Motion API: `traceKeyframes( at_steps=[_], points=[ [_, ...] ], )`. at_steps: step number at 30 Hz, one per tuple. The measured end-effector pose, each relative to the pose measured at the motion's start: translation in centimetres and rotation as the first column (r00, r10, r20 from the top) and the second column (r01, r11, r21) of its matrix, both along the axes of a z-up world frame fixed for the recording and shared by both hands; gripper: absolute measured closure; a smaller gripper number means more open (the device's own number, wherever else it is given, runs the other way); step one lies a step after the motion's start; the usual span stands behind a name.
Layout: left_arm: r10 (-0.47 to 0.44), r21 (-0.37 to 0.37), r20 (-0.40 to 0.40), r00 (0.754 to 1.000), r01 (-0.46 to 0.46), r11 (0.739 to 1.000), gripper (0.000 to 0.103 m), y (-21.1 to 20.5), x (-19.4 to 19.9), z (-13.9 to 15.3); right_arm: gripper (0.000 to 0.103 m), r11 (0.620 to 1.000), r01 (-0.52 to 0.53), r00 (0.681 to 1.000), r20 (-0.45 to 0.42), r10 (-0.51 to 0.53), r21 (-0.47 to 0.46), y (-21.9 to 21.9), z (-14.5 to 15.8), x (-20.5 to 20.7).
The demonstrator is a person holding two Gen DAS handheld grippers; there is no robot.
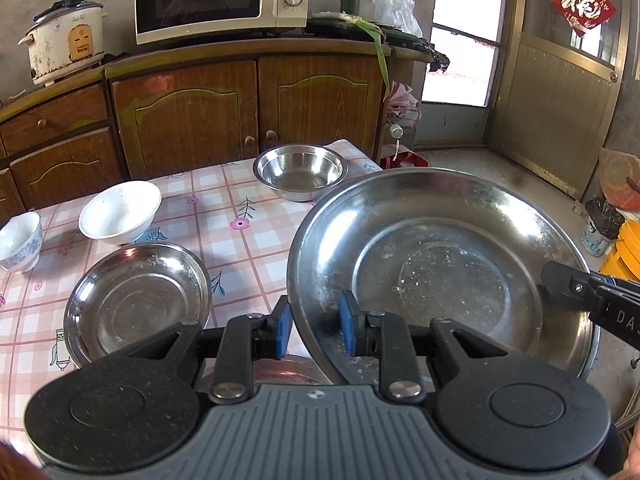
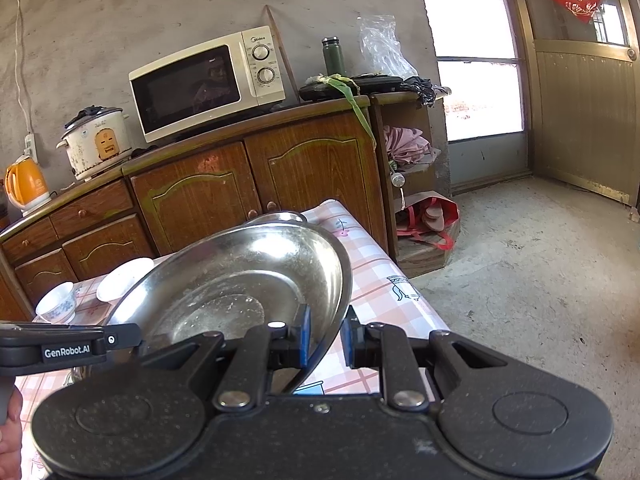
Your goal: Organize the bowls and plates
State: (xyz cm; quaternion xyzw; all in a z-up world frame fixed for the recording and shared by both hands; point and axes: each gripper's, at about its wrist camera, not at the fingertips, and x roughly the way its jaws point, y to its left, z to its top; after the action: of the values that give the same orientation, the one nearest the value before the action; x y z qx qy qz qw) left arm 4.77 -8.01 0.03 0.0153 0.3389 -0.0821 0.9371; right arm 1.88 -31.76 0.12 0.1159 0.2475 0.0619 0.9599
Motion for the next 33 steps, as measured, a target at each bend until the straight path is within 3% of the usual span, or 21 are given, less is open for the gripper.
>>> traceKeyframes(
  at_steps=[33],
  points=[
    [0.035,0.0,-0.015,0.999,-0.035,0.999,0.078,1.7,-0.9,-0.6,0.081,0.998,-0.054,0.998,-0.024,0.053,-0.012,0.6,-0.5,1.2]
  ],
)
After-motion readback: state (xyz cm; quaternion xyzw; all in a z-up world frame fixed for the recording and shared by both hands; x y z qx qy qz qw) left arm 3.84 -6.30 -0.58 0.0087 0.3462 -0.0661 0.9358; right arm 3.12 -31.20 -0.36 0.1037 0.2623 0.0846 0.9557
